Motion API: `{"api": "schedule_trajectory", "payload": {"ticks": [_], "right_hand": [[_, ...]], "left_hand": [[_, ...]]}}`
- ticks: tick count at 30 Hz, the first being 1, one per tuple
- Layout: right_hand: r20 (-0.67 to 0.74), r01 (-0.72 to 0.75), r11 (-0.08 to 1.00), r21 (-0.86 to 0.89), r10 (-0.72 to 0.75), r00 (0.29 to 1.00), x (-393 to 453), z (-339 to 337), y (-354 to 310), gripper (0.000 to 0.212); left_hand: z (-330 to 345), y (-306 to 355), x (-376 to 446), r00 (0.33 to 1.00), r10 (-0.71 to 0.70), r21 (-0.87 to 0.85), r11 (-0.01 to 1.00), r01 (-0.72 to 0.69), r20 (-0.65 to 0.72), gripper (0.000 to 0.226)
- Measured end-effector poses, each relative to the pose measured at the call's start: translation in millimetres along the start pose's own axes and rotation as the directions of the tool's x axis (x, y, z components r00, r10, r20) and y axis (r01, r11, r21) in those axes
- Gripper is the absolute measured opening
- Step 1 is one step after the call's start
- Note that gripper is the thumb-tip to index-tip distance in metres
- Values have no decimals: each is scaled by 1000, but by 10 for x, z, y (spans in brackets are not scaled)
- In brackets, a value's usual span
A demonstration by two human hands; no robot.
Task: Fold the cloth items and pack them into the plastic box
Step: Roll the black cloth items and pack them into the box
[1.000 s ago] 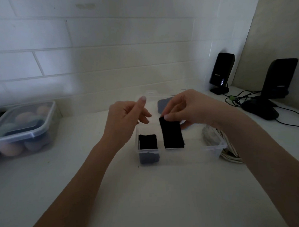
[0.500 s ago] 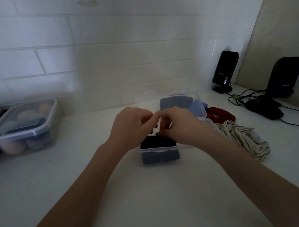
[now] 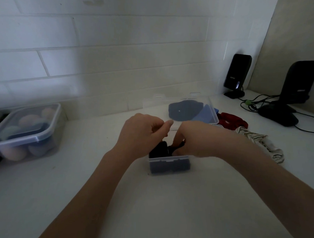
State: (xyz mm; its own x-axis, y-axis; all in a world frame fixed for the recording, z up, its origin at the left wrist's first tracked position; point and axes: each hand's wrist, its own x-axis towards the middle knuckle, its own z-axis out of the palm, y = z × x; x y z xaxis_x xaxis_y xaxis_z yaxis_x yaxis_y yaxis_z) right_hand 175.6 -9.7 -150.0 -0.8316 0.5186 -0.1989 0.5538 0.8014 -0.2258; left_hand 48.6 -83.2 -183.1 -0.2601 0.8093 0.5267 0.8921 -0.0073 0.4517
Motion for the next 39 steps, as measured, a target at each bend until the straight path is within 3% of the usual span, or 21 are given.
{"api": "schedule_trajectory", "payload": {"ticks": [7,14,22,34,39], "right_hand": [[-9,33,993,-112,-34,999,-40,-46,41,36],[131,70,997,24,-73,989,-49,-150,207,39],[60,103,995,-4,-102,993,60,-41,211,45],[171,107,993,-57,-96,981,77,-71,220,53],[149,90,991,-96,-75,986,64,-70,204,55]], "left_hand": [[-20,16,-5,998,-32,27,999,30,57,47],[-22,46,-2,995,-39,43,998,35,96,46],[-18,54,0,990,-47,87,996,35,135,47],[-15,60,-1,989,-47,102,994,32,143,45],[-1,44,8,991,-34,100,995,21,128,45]]}}
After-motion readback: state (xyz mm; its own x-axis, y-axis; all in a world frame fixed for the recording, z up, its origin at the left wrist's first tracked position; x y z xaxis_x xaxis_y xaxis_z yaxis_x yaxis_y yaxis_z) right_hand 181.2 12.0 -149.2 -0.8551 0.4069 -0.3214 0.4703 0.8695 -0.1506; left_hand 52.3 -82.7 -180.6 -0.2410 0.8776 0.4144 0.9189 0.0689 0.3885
